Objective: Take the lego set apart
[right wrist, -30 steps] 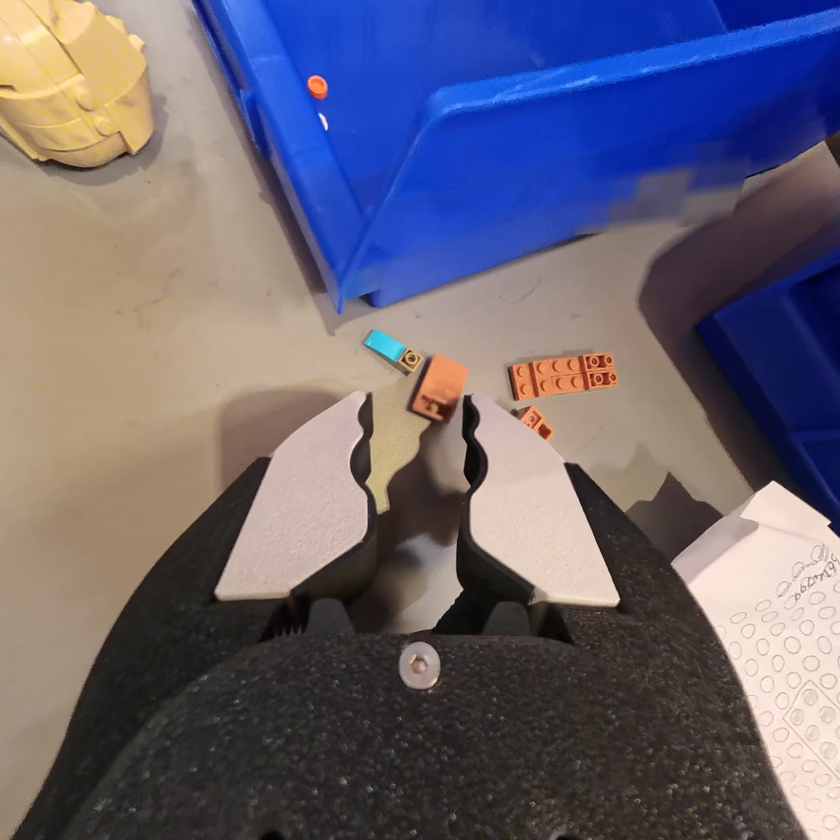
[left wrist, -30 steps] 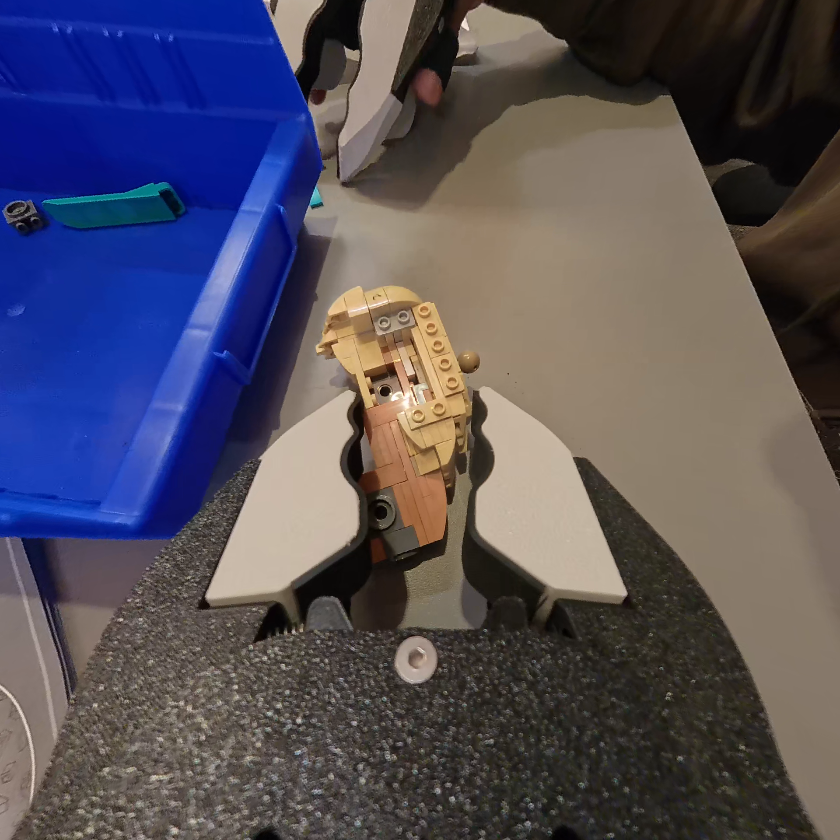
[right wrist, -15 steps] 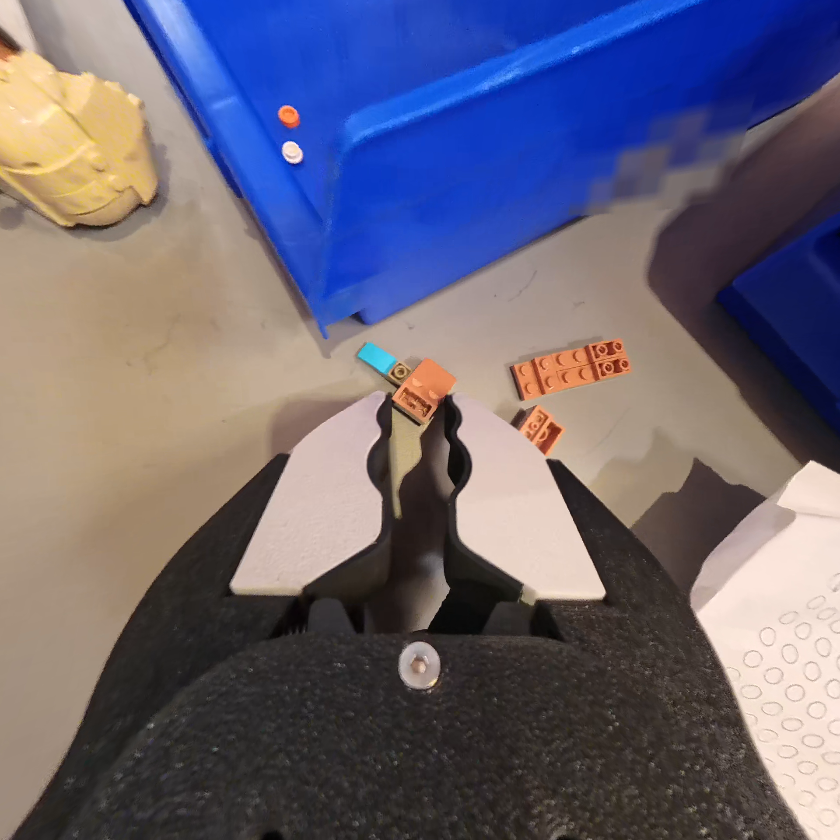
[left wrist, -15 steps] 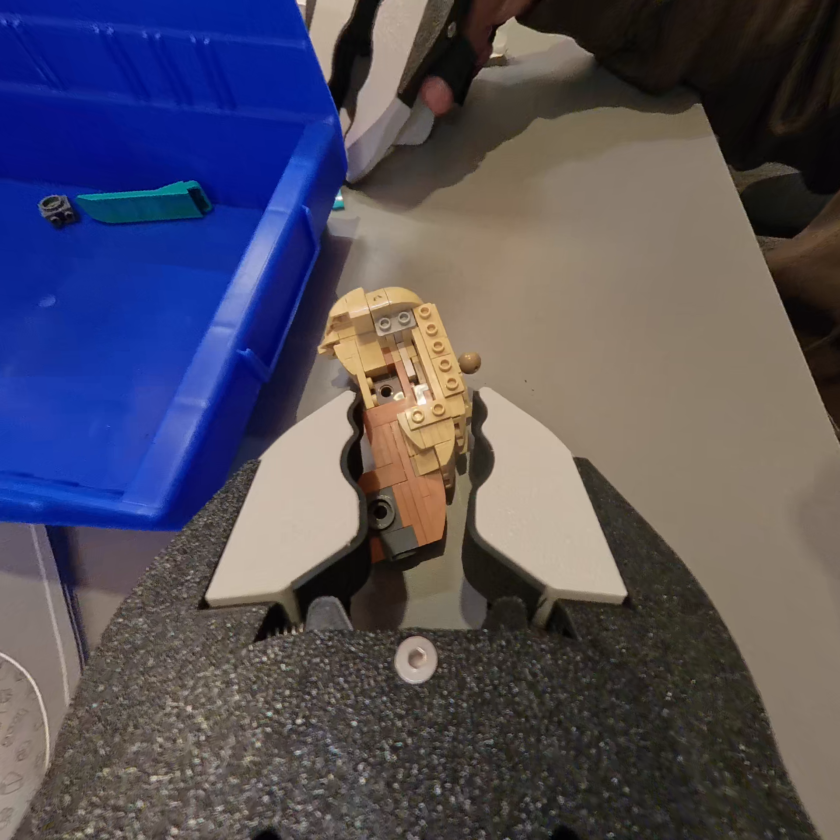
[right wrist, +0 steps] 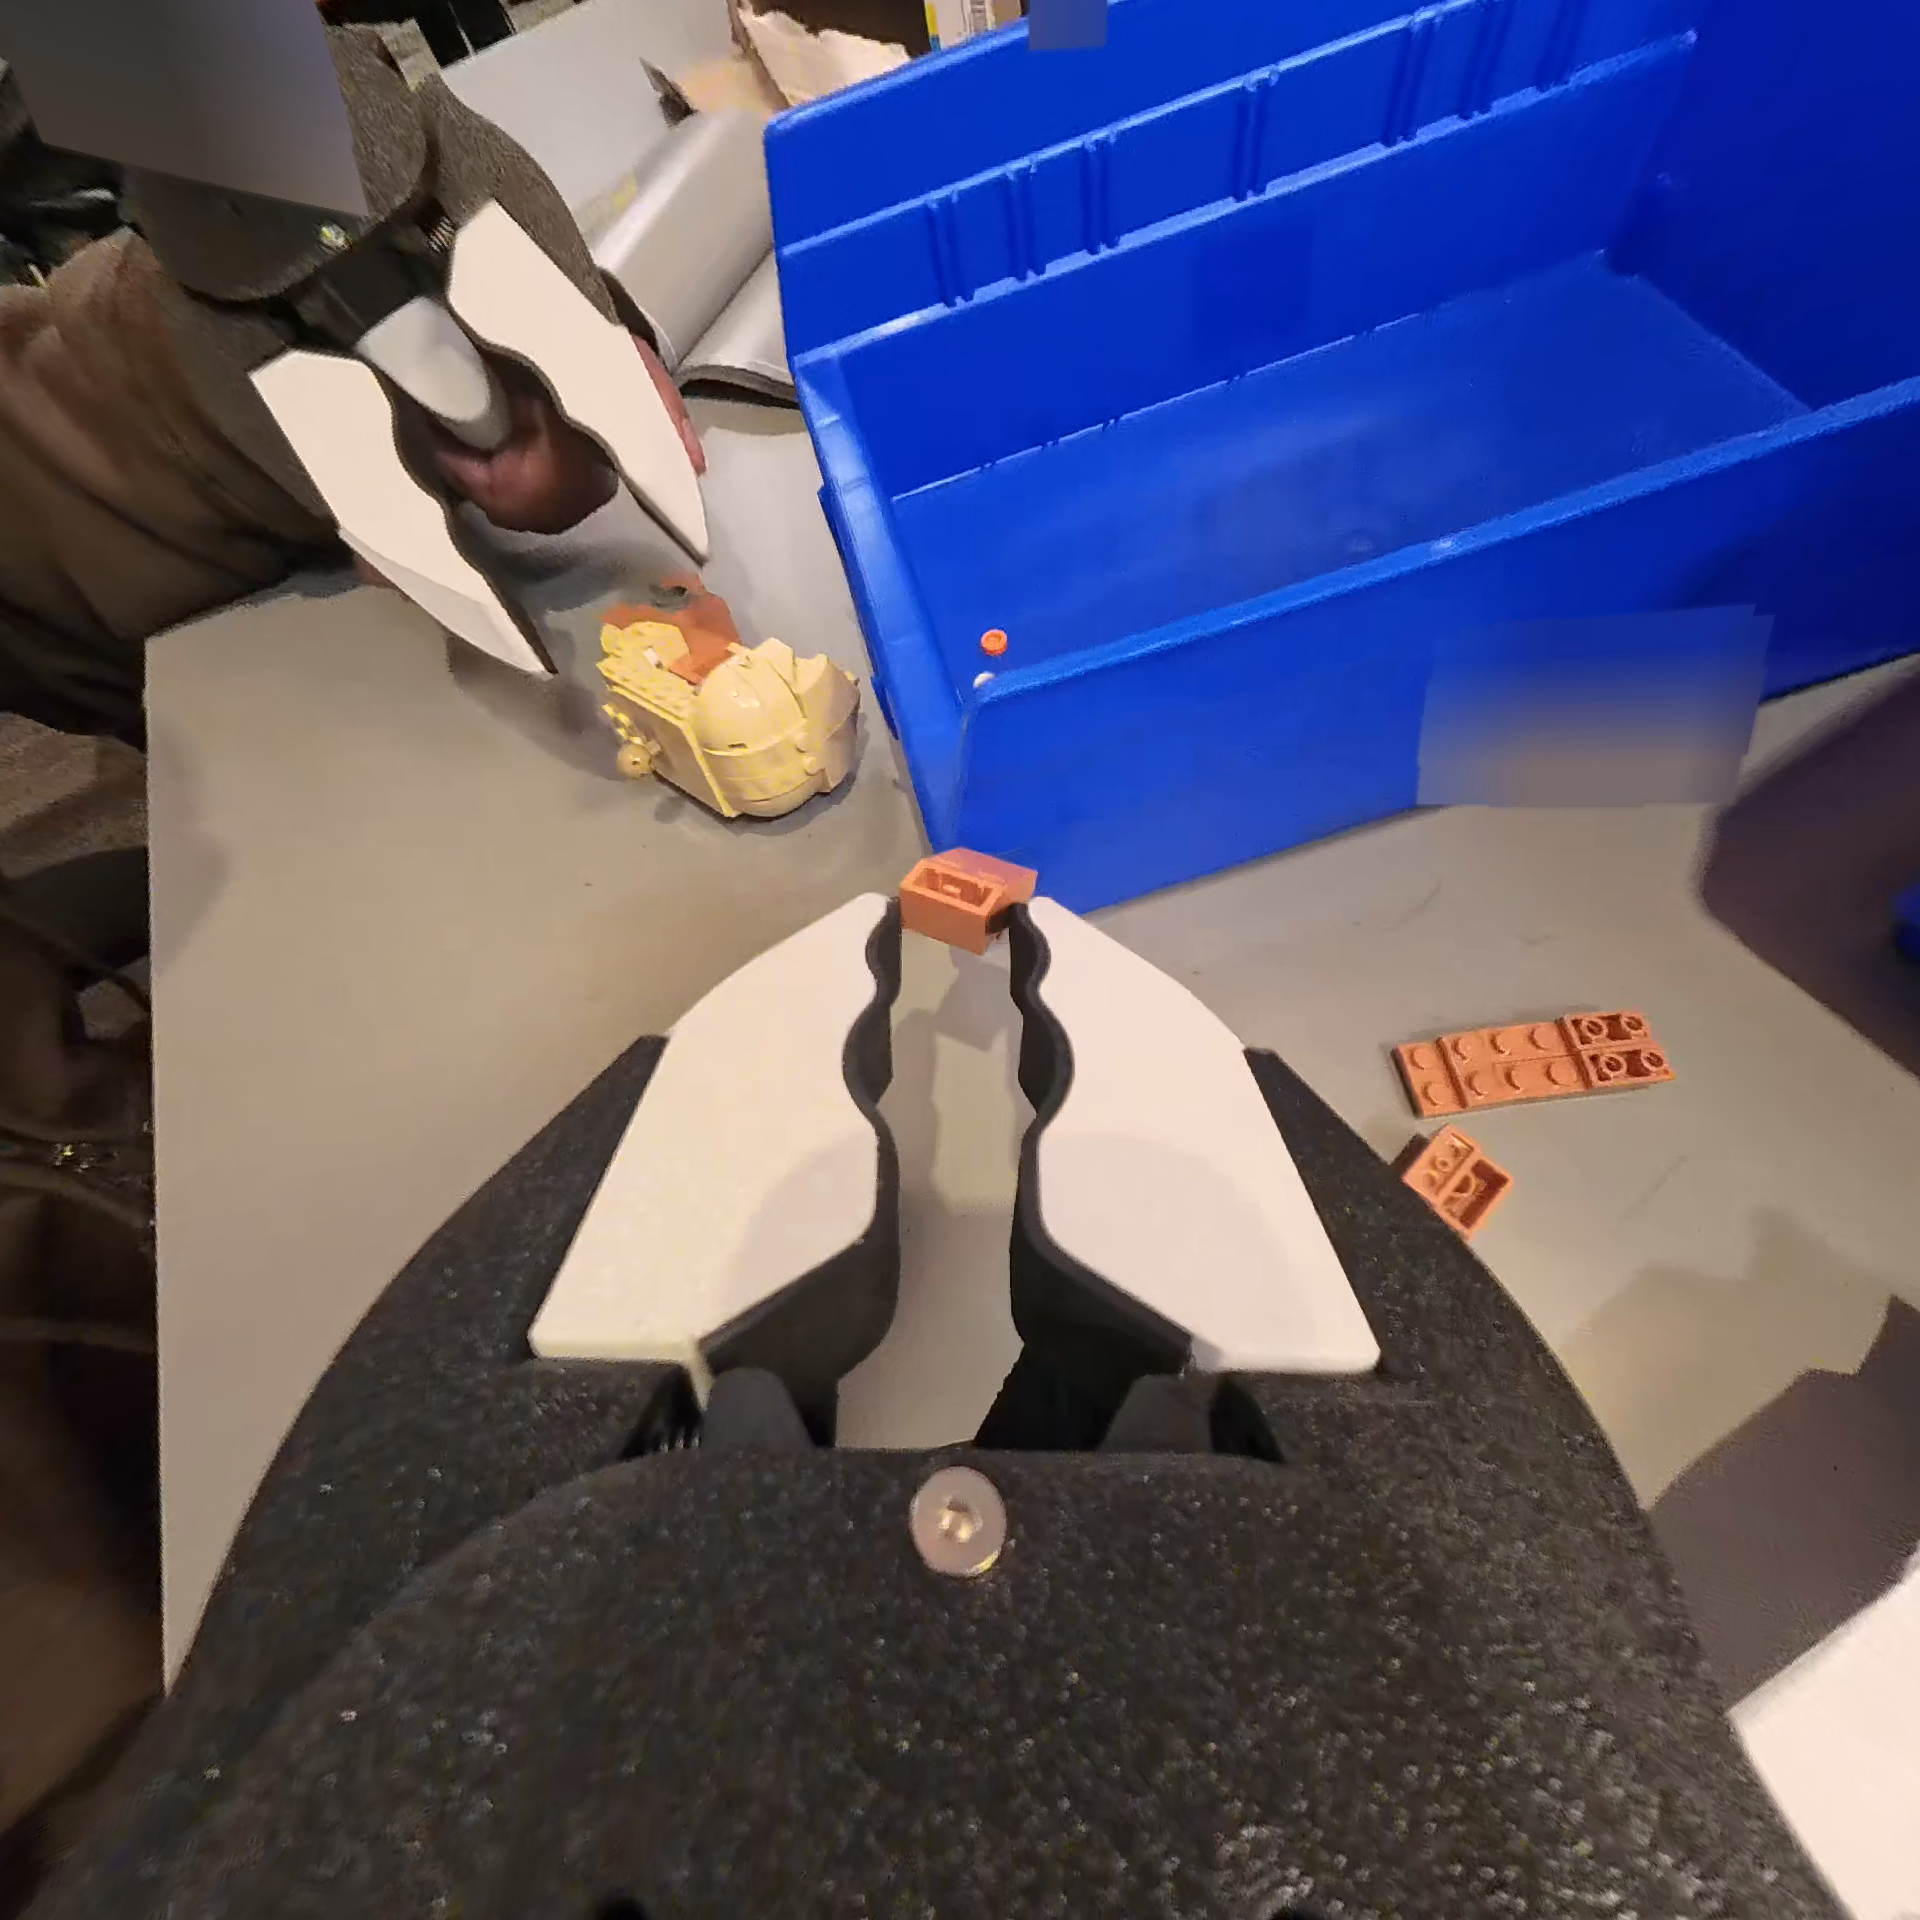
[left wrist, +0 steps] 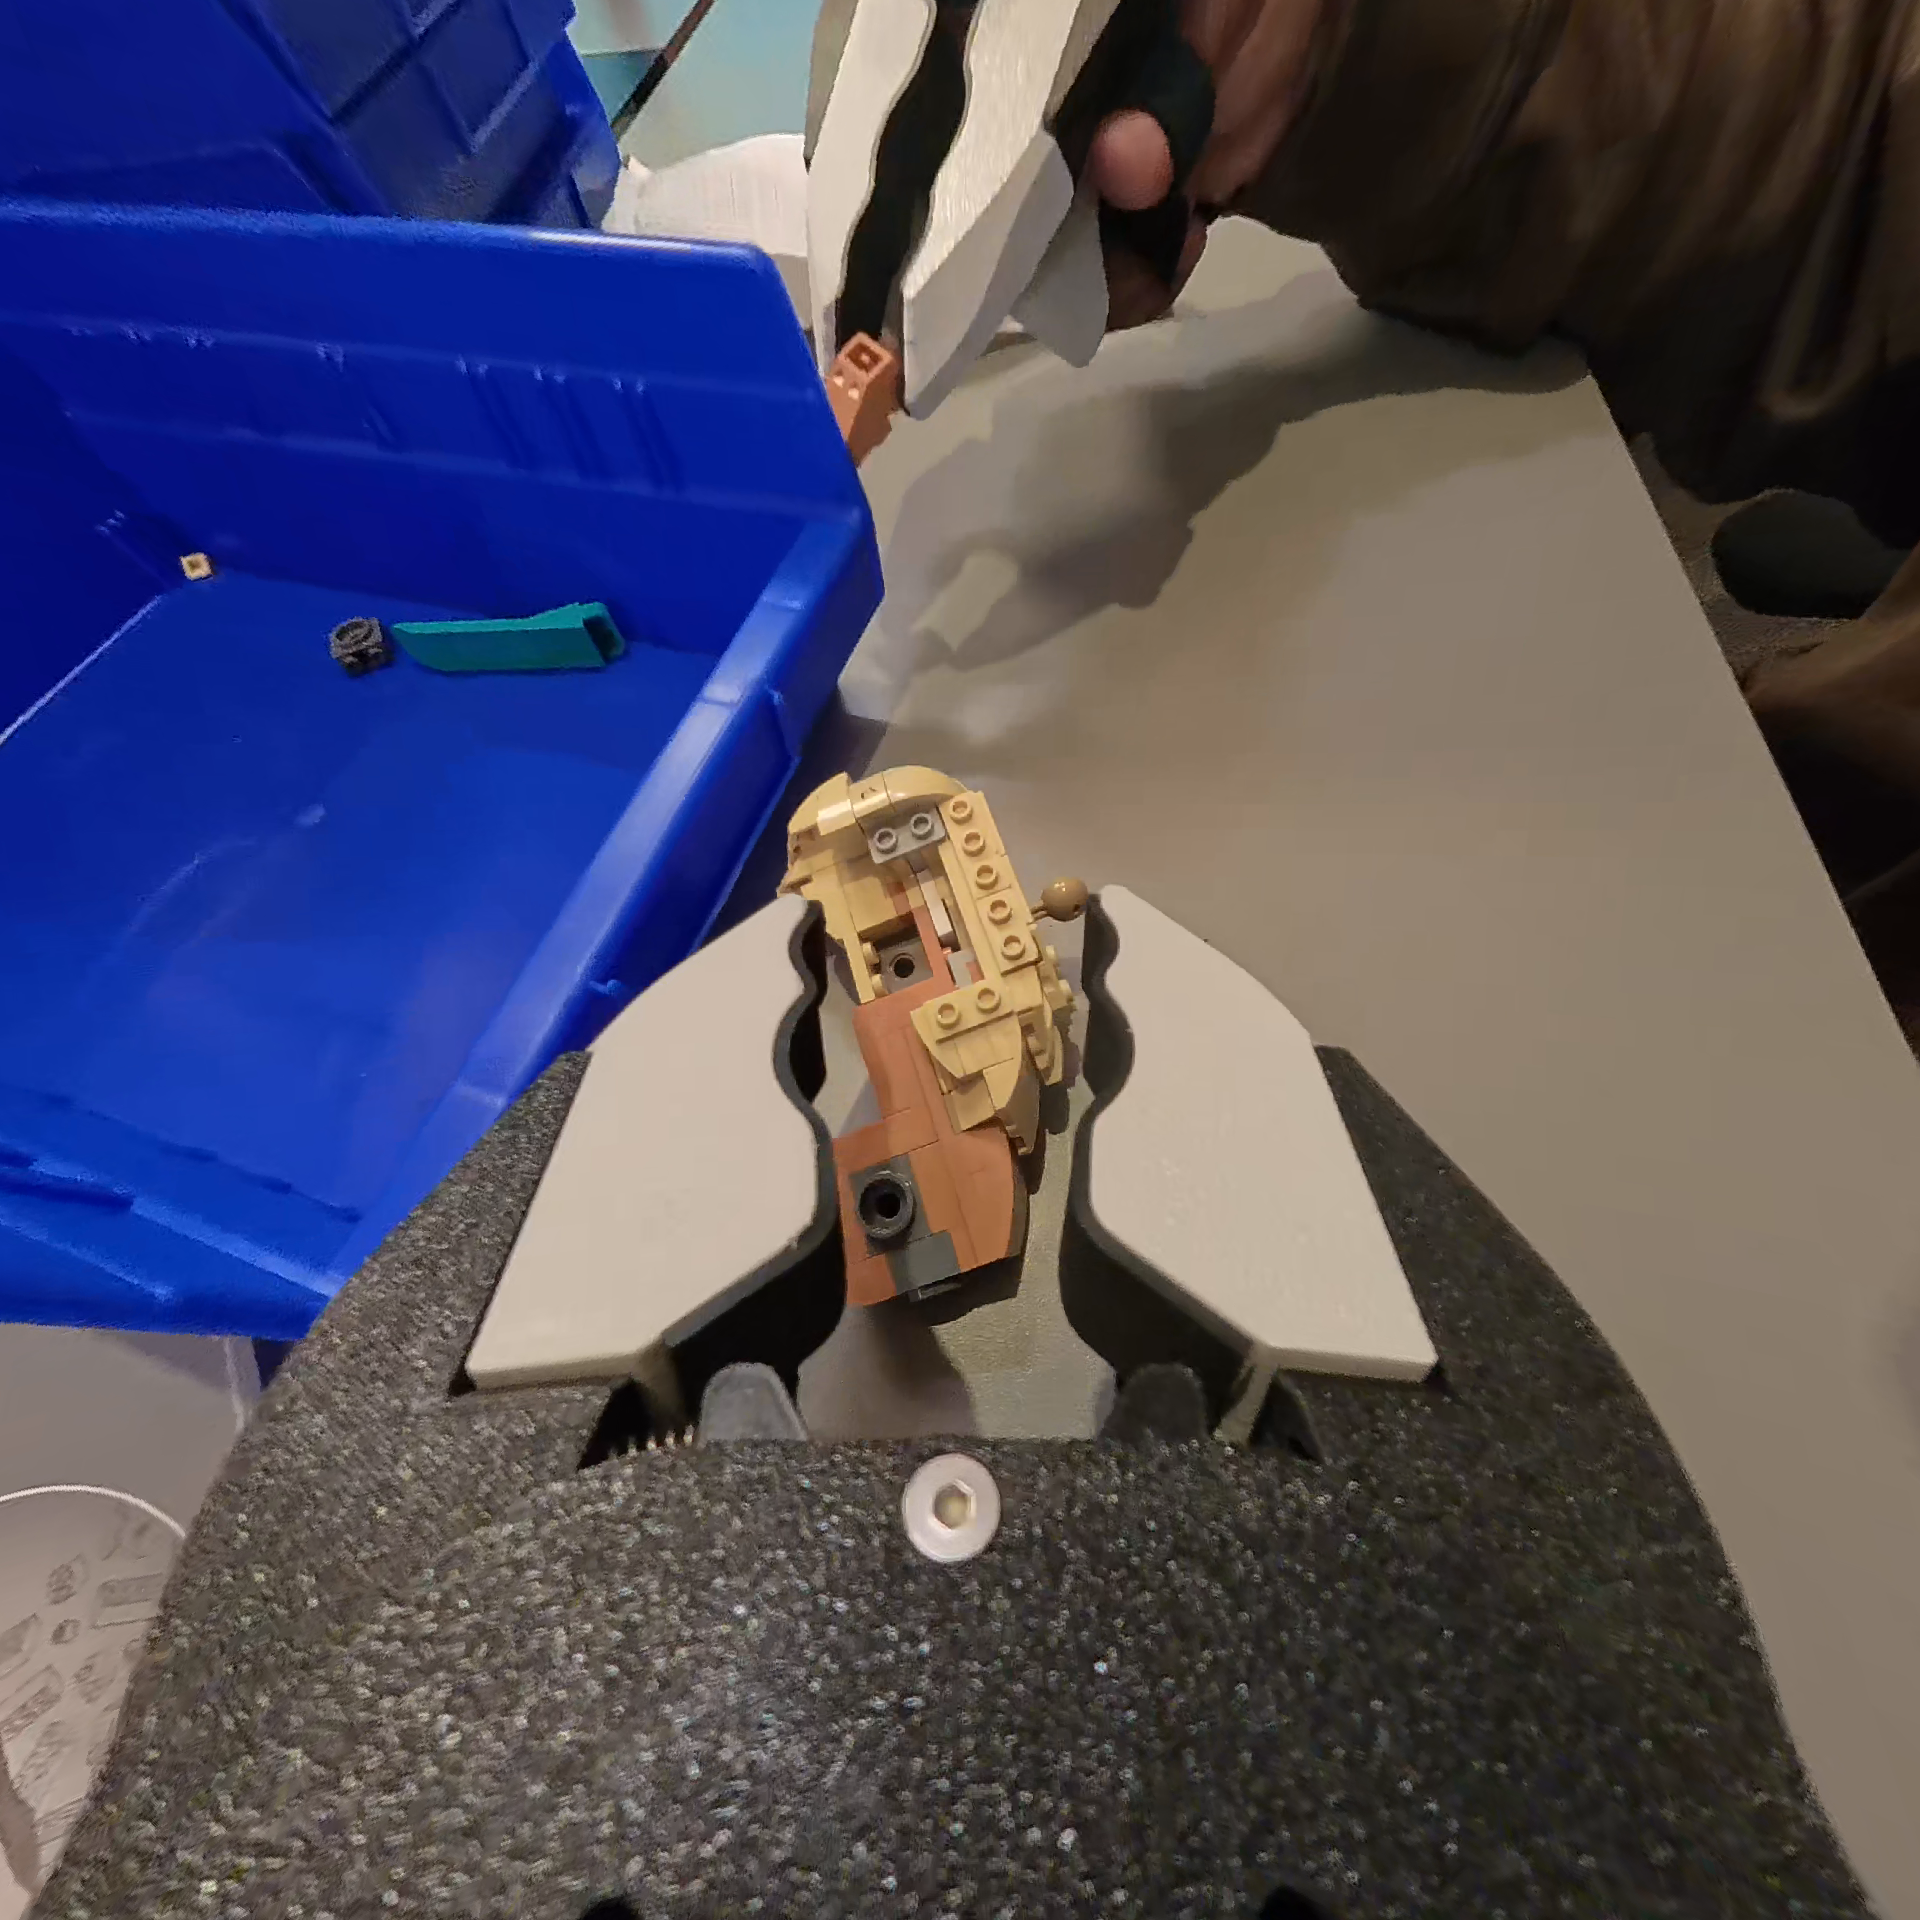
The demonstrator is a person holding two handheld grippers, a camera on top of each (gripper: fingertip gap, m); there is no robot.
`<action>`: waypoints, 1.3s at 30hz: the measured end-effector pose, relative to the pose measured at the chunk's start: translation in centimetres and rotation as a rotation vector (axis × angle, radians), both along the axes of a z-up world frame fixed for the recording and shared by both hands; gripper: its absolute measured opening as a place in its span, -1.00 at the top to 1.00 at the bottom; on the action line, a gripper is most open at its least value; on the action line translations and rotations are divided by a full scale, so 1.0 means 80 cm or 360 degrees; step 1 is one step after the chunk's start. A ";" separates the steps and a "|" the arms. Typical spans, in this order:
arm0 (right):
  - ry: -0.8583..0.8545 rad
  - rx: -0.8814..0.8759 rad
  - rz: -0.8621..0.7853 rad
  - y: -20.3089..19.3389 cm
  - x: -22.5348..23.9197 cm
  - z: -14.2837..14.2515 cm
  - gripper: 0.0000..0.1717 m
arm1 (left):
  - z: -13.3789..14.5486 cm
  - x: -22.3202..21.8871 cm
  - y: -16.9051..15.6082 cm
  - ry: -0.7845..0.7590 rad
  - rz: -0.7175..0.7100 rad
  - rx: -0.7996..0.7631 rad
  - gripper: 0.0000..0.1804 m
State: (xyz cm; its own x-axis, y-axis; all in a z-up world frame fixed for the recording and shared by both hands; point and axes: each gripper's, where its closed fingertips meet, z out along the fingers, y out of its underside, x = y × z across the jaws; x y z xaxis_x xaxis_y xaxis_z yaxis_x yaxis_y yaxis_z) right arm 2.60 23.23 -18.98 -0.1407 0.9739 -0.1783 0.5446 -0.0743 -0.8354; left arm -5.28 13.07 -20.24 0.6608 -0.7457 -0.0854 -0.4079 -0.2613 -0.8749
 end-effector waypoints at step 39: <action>0.0339 -0.1170 0.0178 -0.140 -0.102 0.045 0.79 | 0.049 0.006 0.003 0.0302 0.0077 0.0810 0.87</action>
State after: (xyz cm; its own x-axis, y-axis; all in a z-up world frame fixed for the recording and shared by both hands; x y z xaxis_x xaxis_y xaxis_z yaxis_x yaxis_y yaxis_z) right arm -5.53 12.04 -15.34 -0.3349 0.5938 -0.7316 0.4147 -0.6043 -0.6803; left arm -4.81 13.31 -16.33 0.6311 -0.5483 -0.5488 -0.5691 0.1536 -0.8078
